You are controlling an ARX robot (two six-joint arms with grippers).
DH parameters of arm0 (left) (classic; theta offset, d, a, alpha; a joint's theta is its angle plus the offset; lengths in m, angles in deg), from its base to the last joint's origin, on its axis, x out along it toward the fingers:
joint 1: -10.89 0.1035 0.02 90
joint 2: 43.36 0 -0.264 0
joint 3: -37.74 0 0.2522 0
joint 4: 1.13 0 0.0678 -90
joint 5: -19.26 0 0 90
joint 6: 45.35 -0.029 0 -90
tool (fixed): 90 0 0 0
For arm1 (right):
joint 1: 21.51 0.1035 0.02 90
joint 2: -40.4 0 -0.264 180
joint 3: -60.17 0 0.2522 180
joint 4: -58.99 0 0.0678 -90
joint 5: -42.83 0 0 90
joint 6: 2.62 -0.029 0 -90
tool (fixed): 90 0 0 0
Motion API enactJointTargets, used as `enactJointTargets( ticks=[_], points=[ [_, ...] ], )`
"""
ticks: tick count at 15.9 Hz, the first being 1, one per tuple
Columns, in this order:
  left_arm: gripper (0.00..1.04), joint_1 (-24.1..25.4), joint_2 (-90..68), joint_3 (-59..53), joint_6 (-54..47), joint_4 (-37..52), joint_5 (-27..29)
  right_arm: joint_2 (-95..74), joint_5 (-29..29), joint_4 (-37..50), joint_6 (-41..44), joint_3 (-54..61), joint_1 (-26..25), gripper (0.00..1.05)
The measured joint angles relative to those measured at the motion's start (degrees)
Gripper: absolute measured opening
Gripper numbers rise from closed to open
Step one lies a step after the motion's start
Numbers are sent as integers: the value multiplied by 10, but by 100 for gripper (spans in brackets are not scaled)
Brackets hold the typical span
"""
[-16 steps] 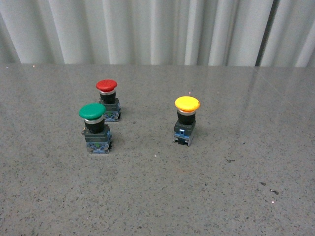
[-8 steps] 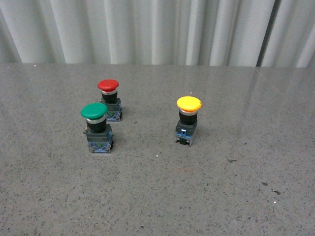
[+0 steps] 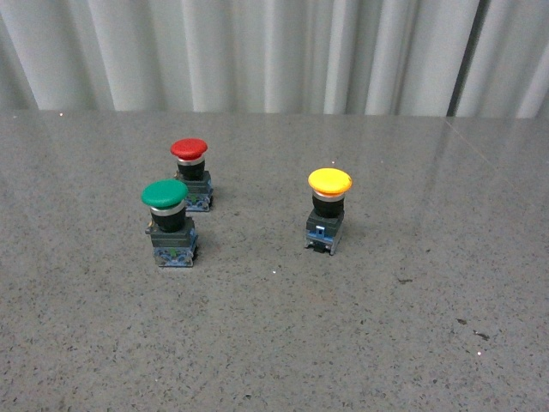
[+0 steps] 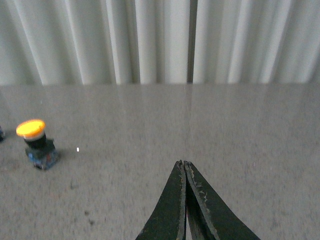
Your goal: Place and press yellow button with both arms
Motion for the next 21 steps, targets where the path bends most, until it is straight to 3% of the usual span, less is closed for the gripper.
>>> enactJointTargets(
  ticks=[2,12,13,16,21],
  points=[
    [98,0,0,0,0,0,0,80,1,-69,1,18,0,2],
    [98,0,0,0,0,0,0,90,0,-62,0,17,0,2],
    [98,0,0,0,0,0,0,90,0,-62,1,17,0,7],
    [98,0,0,0,0,0,0,90,0,-62,1,17,0,44],
    [98,0,0,0,0,0,0,90,0,-62,1,17,0,95]
  ],
)
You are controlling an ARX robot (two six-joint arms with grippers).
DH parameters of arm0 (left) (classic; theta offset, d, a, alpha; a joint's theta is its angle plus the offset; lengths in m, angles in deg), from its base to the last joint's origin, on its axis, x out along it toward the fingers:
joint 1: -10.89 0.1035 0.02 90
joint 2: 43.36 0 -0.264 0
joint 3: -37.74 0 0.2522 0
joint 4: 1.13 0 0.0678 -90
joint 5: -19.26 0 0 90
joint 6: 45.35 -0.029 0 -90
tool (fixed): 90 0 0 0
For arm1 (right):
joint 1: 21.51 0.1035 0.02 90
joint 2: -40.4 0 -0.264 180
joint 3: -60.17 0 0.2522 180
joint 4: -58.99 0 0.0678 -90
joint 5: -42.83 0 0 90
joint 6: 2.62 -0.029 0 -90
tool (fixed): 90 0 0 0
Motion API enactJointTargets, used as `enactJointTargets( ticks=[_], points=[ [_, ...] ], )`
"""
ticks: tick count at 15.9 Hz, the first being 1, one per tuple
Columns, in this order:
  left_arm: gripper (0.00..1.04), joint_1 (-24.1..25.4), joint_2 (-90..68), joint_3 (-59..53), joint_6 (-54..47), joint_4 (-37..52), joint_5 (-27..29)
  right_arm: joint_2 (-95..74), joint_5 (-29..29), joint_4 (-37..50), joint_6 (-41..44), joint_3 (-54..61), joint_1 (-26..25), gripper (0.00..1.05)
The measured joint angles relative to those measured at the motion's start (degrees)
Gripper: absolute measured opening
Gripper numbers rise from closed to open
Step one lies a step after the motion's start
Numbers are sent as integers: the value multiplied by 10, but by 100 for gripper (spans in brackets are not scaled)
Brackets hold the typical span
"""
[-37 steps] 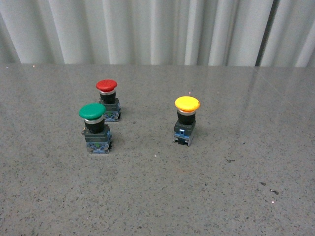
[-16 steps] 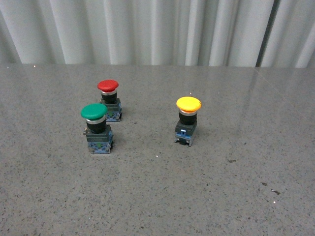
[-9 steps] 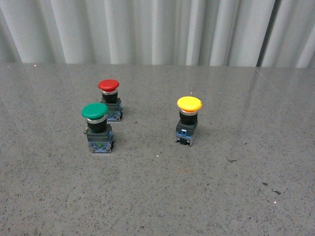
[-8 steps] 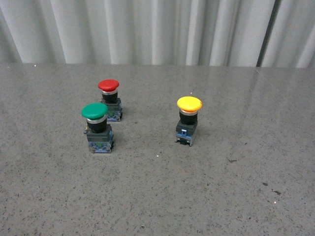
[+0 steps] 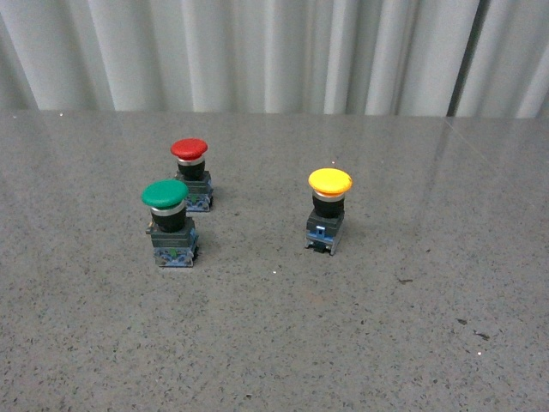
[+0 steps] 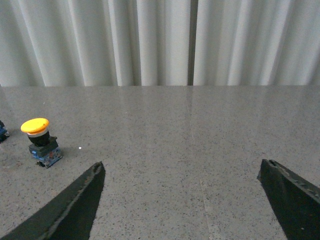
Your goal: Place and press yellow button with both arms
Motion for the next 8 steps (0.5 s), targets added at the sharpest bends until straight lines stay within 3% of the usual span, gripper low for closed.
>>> enactJointTargets(
  ticks=[1,8],
  points=[
    [98,0,0,0,0,0,0,0,0,0,0,0,0,100],
    [98,0,0,0,0,0,0,0,0,0,0,0,0,98]
  ],
)
